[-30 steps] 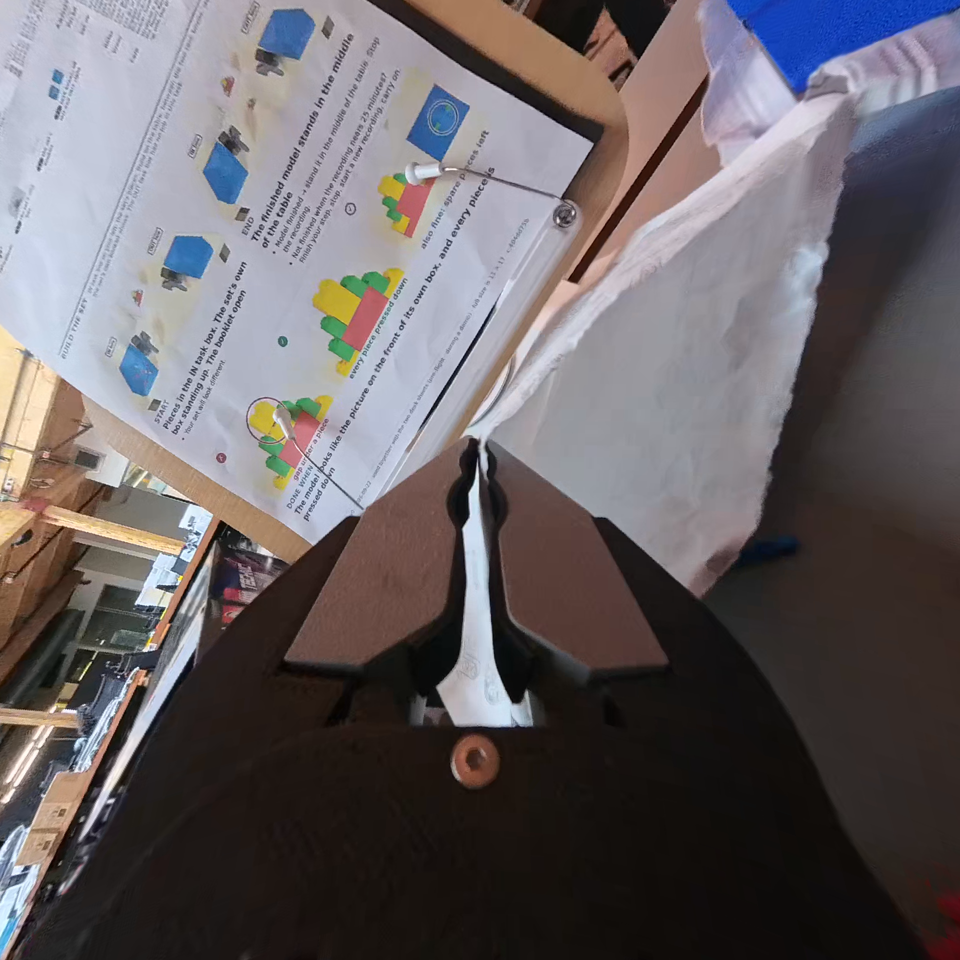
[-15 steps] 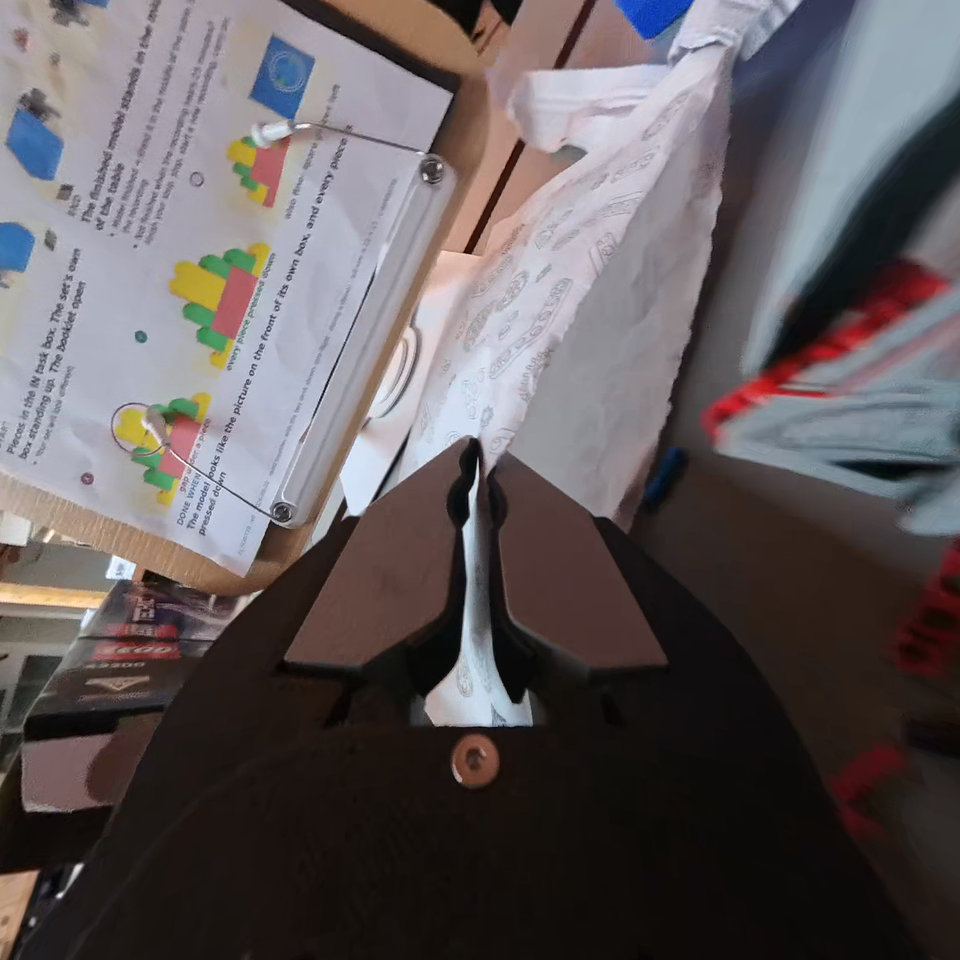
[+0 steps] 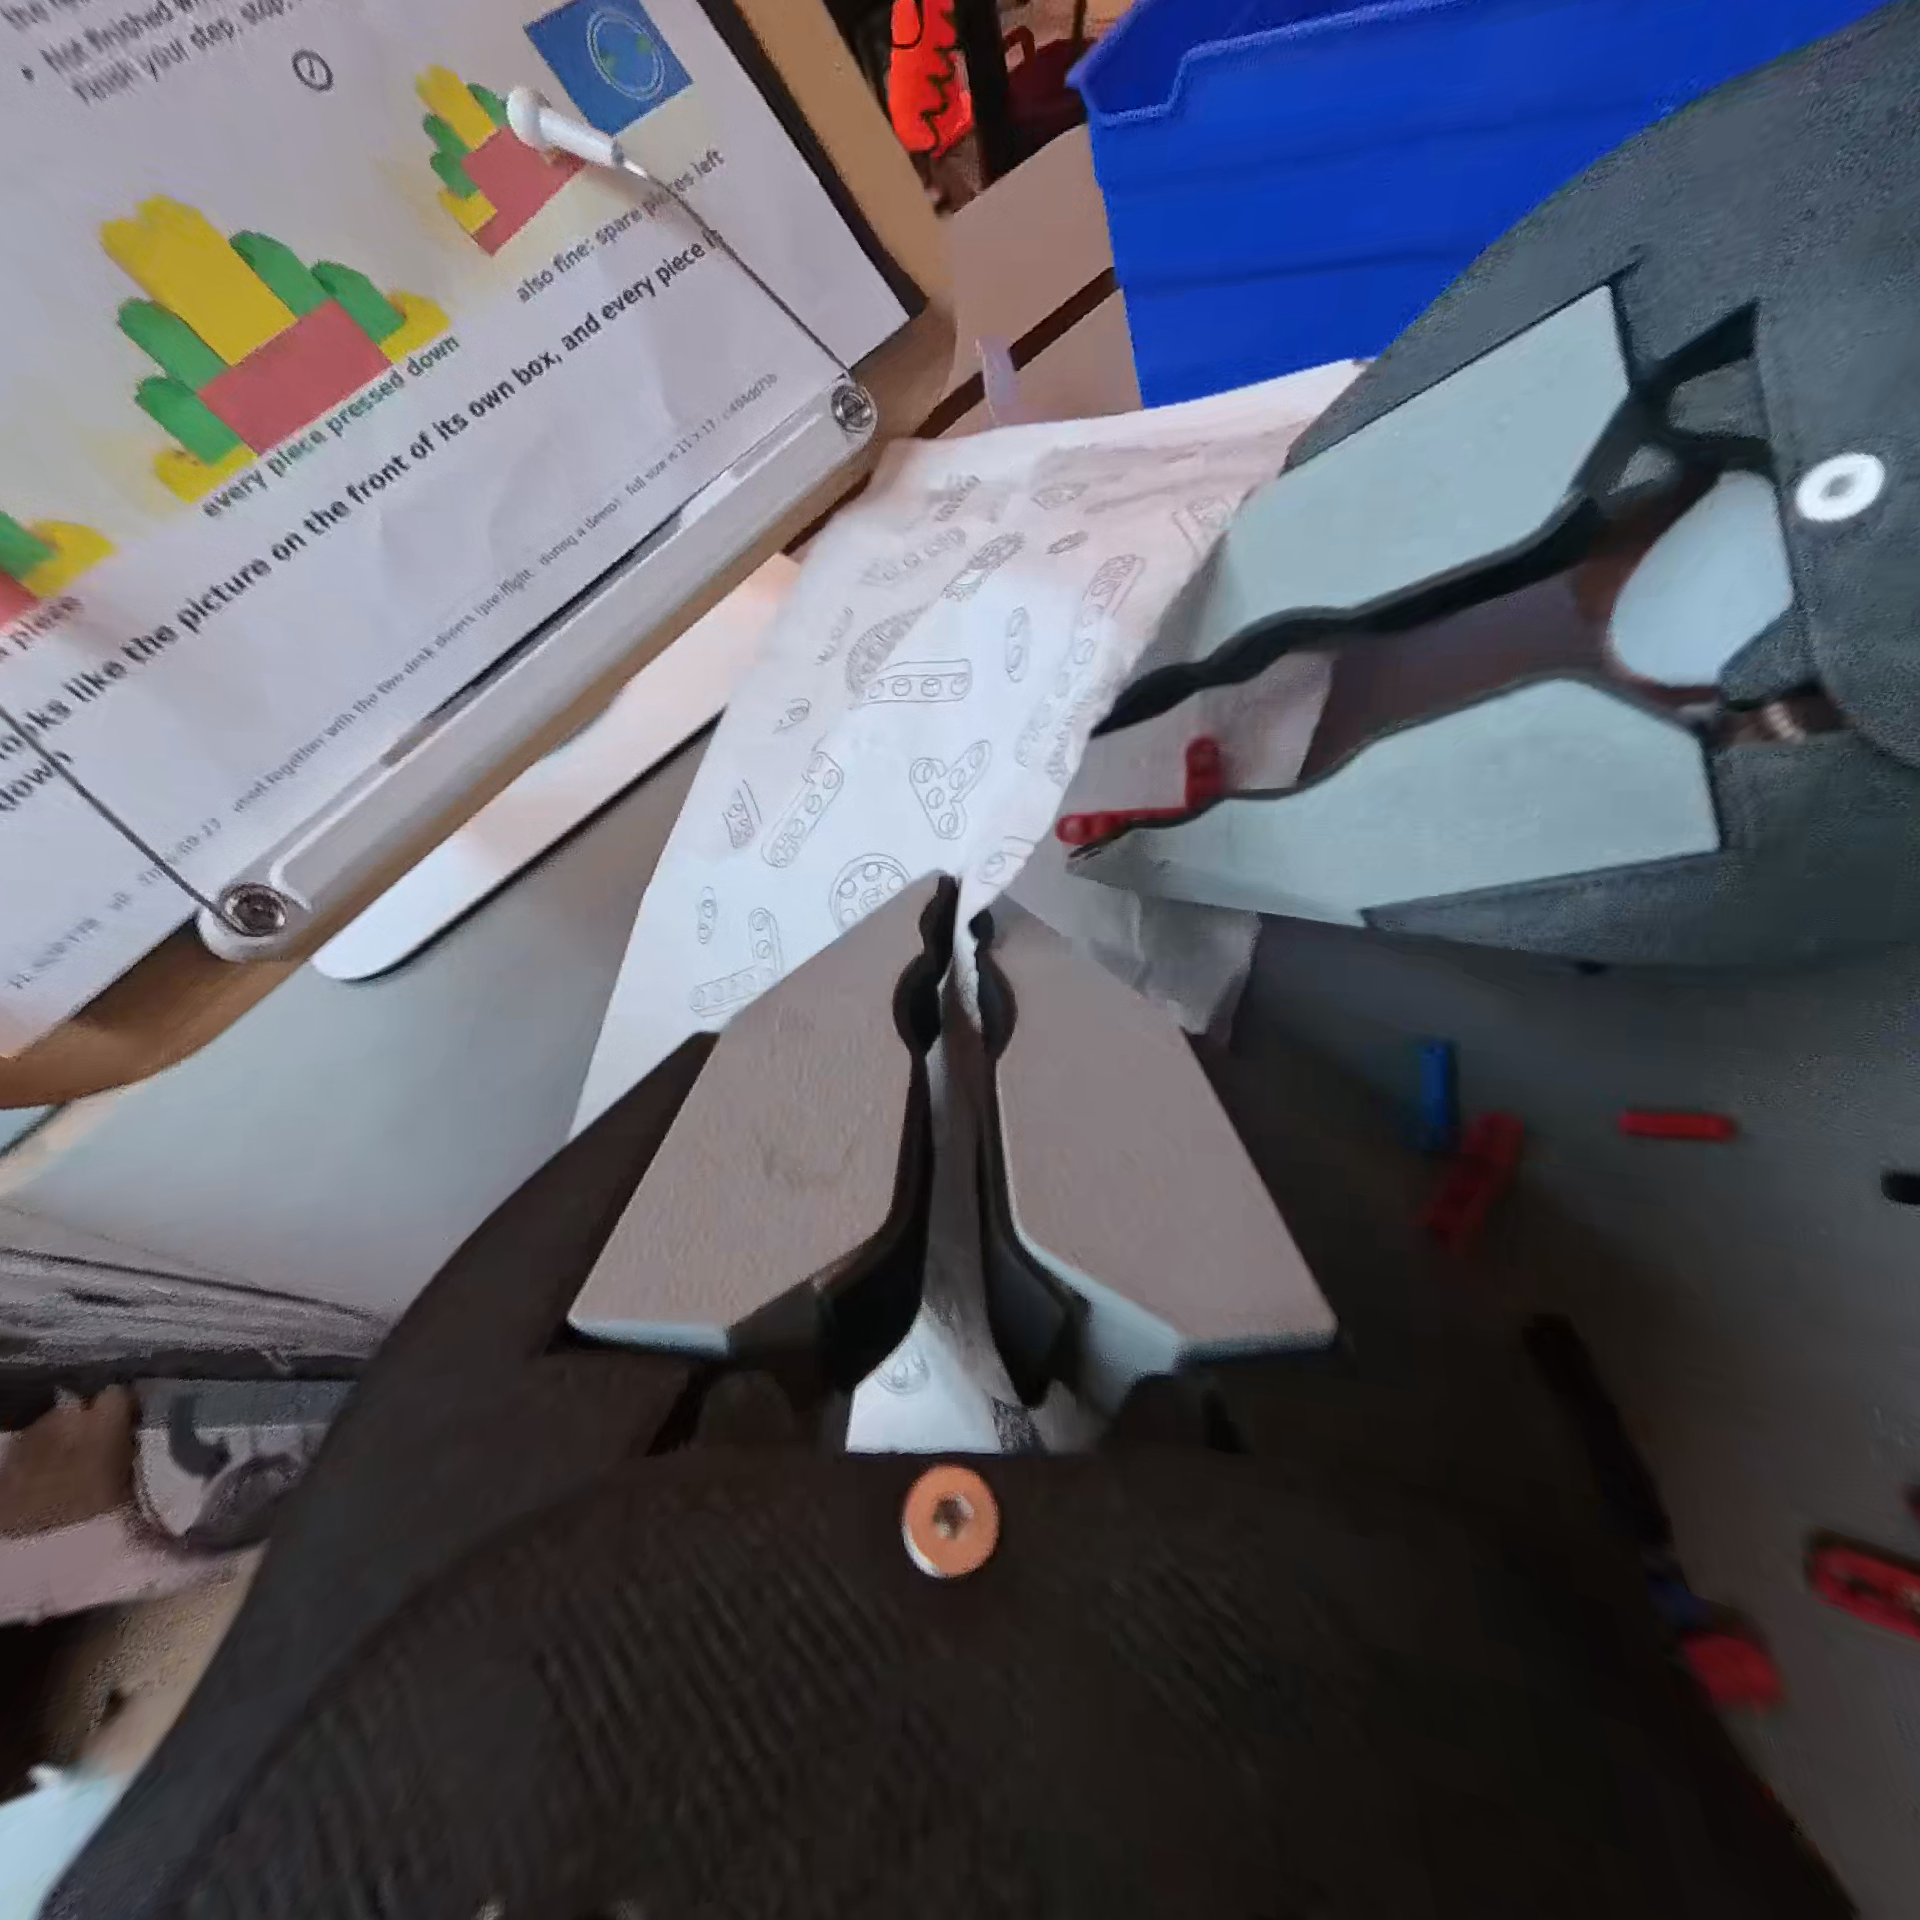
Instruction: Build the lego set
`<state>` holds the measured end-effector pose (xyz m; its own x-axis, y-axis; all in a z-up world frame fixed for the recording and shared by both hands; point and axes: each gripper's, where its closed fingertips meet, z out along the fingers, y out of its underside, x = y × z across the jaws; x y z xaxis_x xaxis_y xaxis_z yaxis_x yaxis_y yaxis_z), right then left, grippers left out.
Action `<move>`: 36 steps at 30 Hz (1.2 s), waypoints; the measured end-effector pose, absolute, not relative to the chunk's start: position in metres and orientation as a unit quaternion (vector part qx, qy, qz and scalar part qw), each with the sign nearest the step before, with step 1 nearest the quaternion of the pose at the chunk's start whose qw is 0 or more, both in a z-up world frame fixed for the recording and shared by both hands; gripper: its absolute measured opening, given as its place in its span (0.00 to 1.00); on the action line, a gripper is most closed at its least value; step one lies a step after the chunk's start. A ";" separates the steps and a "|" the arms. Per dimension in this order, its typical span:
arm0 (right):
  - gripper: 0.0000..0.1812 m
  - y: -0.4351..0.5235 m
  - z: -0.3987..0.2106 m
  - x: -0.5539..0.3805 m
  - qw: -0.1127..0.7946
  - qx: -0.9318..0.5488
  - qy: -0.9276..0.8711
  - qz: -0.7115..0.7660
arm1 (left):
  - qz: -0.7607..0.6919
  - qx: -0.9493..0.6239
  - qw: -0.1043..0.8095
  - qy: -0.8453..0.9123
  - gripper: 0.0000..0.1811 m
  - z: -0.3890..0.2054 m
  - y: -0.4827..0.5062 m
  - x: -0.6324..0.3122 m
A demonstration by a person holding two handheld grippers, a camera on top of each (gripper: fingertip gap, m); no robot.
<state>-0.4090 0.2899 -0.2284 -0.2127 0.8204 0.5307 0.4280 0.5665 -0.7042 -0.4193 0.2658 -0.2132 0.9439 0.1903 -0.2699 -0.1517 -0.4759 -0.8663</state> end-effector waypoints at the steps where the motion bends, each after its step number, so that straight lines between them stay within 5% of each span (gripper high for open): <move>1: 0.10 0.287 -0.226 -0.411 0.453 -0.427 -0.745 0.239 | 0.158 -0.843 0.514 -0.019 0.00 -0.213 0.265 -0.420; 9: 0.29 0.279 -0.224 -0.372 0.284 -0.457 -0.758 0.370 | 0.163 -0.843 0.512 -0.017 0.00 -0.216 0.262 -0.421; 12: 0.28 0.272 -0.239 -0.353 0.215 -0.448 -0.780 0.381 | 0.167 -0.856 0.489 -0.007 0.00 -0.223 0.259 -0.416; 14: 0.18 0.258 -0.246 -0.339 0.178 -0.416 -0.806 0.381 | 0.170 -0.859 0.483 -0.008 0.00 -0.221 0.255 -0.413; 17: 0.11 0.255 -0.259 -0.334 0.192 -0.378 -0.842 0.335 | 0.171 -0.855 0.490 0.002 0.00 -0.215 0.256 -0.409; 22: 0.25 0.243 -0.270 -0.336 0.160 -0.373 -0.848 0.342 | 0.185 -0.857 0.479 0.040 0.00 -0.230 0.258 -0.409; 27: 0.13 0.242 -0.269 -0.348 0.188 -0.369 -0.839 0.352 | 0.190 -0.861 0.468 0.053 0.00 -0.235 0.257 -0.408; 31: 0.00 0.280 -0.258 -0.380 0.340 -0.388 -0.814 0.266 | 0.183 -0.870 0.457 0.037 0.00 -0.238 0.254 -0.412; 36: 0.10 0.270 -0.244 -0.360 0.317 -0.367 -0.820 0.303 | 0.177 -0.872 0.455 0.039 0.00 -0.239 0.254 -0.411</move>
<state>-0.3600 0.2701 -0.2442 -0.5292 0.7949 0.2968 0.4106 0.5460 -0.7303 -0.4106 0.2538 -0.2394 0.9341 0.0925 -0.3448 -0.2299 -0.5829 -0.7794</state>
